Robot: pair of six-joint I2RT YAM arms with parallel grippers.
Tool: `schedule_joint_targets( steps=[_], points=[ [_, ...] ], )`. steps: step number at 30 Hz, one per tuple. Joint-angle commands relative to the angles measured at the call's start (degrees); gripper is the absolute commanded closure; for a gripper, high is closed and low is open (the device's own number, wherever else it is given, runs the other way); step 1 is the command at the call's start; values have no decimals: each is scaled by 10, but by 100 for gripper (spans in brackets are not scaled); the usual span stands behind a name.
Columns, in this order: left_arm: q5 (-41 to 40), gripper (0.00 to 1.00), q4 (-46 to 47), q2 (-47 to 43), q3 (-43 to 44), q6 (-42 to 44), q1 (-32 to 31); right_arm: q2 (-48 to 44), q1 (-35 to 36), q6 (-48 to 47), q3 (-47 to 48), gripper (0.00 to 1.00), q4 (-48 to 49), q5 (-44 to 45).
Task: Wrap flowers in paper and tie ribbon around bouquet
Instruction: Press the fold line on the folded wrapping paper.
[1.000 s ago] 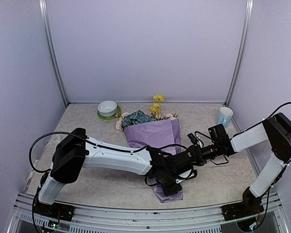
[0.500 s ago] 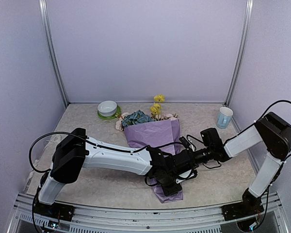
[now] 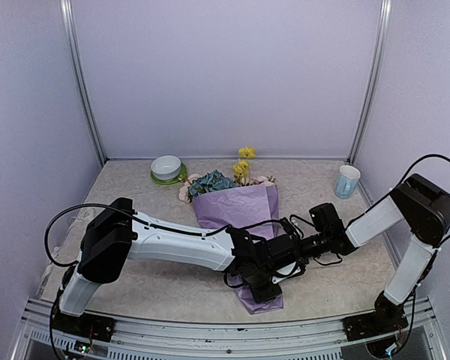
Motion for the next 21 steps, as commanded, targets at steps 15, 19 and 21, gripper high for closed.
schedule_joint_targets(
  steps=[15,19,21],
  points=[
    [62,76,110,-179,-193,-85,52,0,6,-5,-13,100,5,17],
    [34,77,56,-141,-183,-62,15,-5,6,-3,-15,100,2,19],
    [41,78,43,-132,-191,-74,14,-10,6,-2,-17,100,2,20]
  ],
)
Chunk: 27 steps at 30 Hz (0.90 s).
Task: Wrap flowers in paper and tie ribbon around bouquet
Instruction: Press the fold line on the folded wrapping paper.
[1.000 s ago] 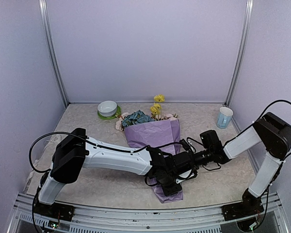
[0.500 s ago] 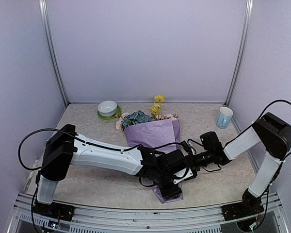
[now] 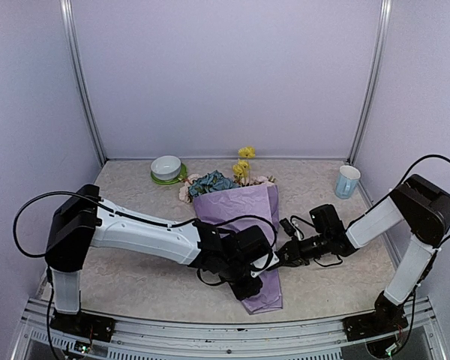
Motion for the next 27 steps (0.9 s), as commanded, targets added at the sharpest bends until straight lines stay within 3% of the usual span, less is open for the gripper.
schedule_joint_targets(
  steps=[1,15,18,23,27],
  points=[
    [-8,79,-73,26,-15,-9,-29,-12,4,-1,-10,100,-4,9],
    [140,76,-72,30,-23,28,-99,-25,4,-8,0,100,-26,17],
    [153,76,-57,-16,-29,40,-96,-27,5,-13,4,100,-37,18],
    [117,74,41,-122,-78,-3,-10,-28,5,-16,8,100,-46,20],
    [99,75,69,-106,-126,-41,88,-31,5,-15,7,100,-46,21]
  ],
)
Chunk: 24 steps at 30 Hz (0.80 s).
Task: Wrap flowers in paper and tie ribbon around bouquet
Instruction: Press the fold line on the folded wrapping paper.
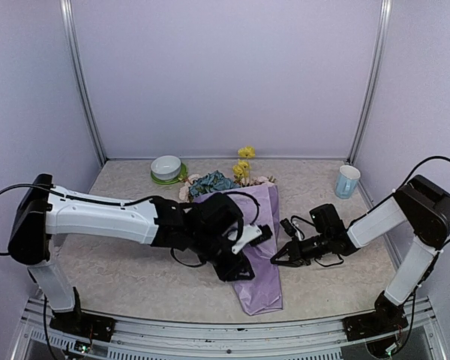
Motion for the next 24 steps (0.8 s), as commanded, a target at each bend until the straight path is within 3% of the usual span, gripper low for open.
schedule_joint_targets(
  steps=[1,6,19,22,24],
  points=[
    [-41,75,50,19,-36,-34,85,-14,3,-8,8,100,-19,9],
    [-59,75,55,43,-31,-31,102,-13,3,-17,11,100,-36,15],
    [-127,77,85,22,-156,-129,224,-14,3,-23,10,100,-42,20],
    [-123,77,97,-9,-154,-118,213,-17,3,-22,10,100,-43,20],
    [-113,76,114,-36,-140,-78,164,-17,3,-22,10,100,-43,19]
  ],
)
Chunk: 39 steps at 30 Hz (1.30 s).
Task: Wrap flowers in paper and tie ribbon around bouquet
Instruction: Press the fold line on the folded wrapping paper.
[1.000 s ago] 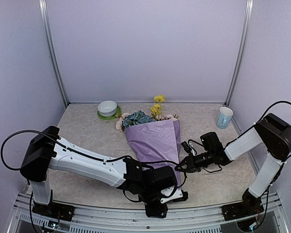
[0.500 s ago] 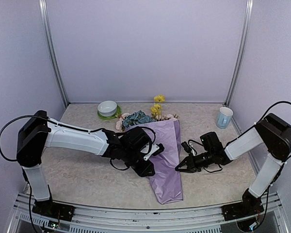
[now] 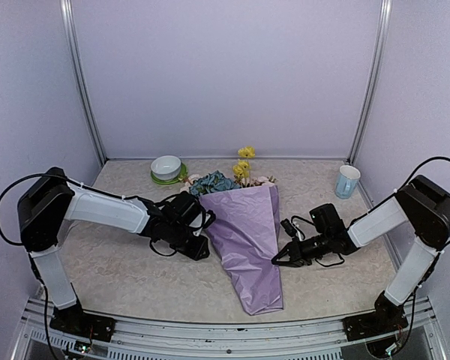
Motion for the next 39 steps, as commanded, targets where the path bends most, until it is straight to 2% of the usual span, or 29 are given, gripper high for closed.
schedule_joint_targets(
  steps=[1,3,5,8,13,18,23,29,34,39],
  points=[
    [-4,75,23,-56,17,52,-88,-11,3,-8,7,100,-18,9],
    [22,74,10,-33,52,68,-130,-10,3,-8,8,100,-18,9],
    [47,75,-9,11,81,59,-139,-7,3,-8,9,100,-18,9],
    [42,78,-36,66,102,56,-146,-11,3,-7,7,100,-18,9],
    [41,78,-90,79,120,60,-143,-19,3,-11,8,100,-28,14],
    [71,80,-169,137,124,63,-140,-18,3,-12,12,100,-28,15],
    [74,80,-171,67,52,44,-142,-30,3,-17,8,100,-43,27],
    [37,80,-164,16,6,19,-96,-22,3,-20,14,100,-48,25],
    [36,78,-116,-8,72,49,-85,-27,3,-20,11,100,-50,25],
    [48,77,-90,49,161,84,-71,-23,3,-19,9,100,-49,24]
  ],
)
